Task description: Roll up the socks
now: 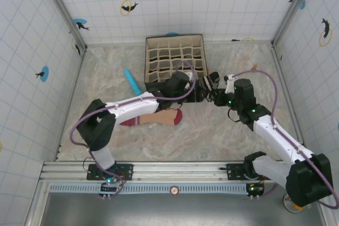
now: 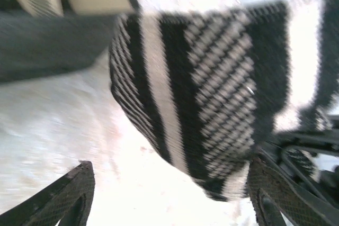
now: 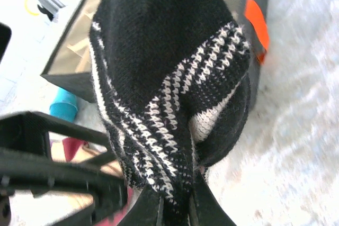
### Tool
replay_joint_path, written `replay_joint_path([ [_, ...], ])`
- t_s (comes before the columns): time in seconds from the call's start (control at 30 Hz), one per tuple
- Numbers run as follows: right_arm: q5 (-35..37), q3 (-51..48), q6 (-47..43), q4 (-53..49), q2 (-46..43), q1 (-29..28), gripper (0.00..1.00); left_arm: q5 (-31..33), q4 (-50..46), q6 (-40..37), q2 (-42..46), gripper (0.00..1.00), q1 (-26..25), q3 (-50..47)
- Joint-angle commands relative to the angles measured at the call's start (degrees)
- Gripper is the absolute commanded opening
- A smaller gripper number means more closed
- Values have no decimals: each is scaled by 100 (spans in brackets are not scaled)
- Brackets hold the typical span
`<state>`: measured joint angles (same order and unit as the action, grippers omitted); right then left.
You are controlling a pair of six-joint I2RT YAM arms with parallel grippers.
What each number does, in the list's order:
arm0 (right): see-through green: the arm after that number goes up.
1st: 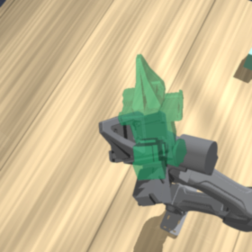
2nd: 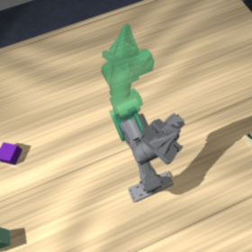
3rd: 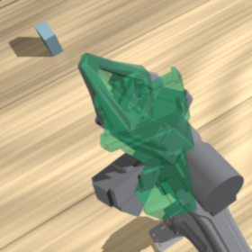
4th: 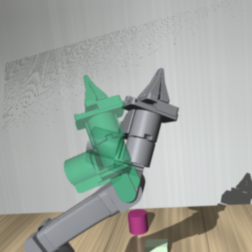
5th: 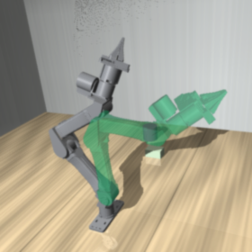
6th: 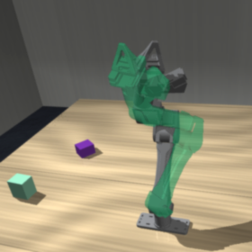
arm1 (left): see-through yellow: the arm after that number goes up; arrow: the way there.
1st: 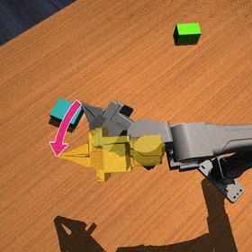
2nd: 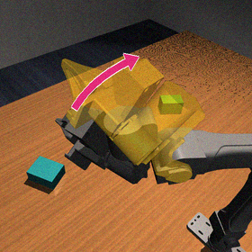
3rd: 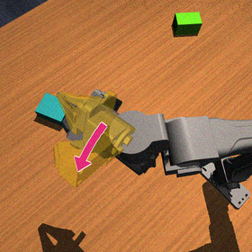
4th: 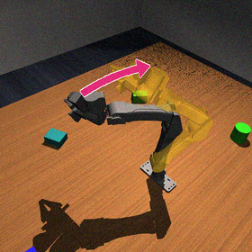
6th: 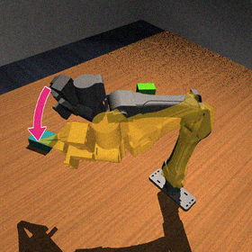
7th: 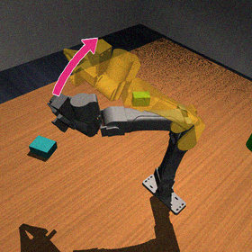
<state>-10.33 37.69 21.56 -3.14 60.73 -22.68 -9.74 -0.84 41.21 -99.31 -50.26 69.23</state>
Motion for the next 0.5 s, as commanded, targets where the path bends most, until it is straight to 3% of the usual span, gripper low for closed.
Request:
replay_joint_path([
  [0.0, 518, 537, -500, 185, 342, -270, 0, 695, -1071, -736, 392, 74, 369, 111],
  [0.13, 448, 1069, -790, 345, 911, -423, 0, 989, -1235, -1025, 809, 72, 899, -165],
  [0.47, 321, 2387, -812, 196, 2064, -423, 0, 838, -1405, -949, 1122, 72, 2181, -526],
])
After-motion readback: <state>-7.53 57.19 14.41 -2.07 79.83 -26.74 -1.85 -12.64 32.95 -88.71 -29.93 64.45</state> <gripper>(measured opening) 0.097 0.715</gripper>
